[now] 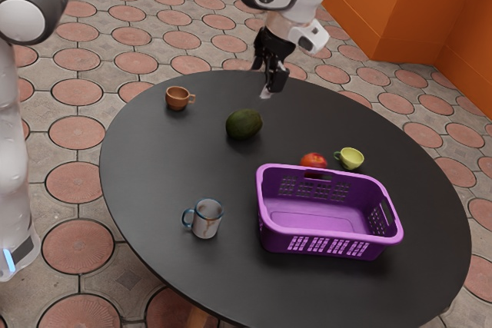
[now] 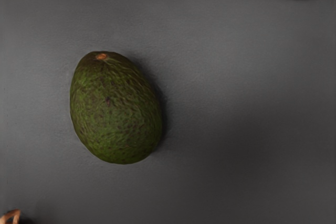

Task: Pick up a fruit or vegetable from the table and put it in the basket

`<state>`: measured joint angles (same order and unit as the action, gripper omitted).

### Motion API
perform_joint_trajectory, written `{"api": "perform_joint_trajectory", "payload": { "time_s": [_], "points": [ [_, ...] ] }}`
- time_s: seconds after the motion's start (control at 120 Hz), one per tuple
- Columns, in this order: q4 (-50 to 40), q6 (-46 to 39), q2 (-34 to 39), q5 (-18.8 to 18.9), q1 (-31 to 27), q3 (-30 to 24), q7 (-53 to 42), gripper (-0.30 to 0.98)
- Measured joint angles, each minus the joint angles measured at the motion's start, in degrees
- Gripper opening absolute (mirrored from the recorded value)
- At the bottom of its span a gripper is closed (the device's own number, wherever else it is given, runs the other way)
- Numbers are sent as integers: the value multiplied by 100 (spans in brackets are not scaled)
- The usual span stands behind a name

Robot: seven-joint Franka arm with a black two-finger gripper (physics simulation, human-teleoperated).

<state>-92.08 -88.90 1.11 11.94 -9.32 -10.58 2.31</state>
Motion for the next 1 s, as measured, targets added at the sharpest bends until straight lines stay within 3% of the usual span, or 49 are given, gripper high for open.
{"api": "perform_joint_trajectory", "payload": {
  "time_s": [0.15,0.367,0.467,0.6,0.908,0.933,0.967,1.0],
  "points": [
    [-135,-288,-31,65,174,11,-20,69],
    [-706,-1190,-197,-401,1243,945,-48,69],
    [-730,-1449,-231,-564,1349,1109,-35,69],
    [-734,-1646,-236,-666,948,1142,-27,69],
    [-613,-1887,-533,-792,-692,1084,-7,69],
    [-543,-1897,-587,-768,-751,984,-4,69],
    [-535,-1908,-598,-790,-1163,461,-10,69],
    [-524,-1915,-611,-778,-908,584,-14,69]
  ]
}}
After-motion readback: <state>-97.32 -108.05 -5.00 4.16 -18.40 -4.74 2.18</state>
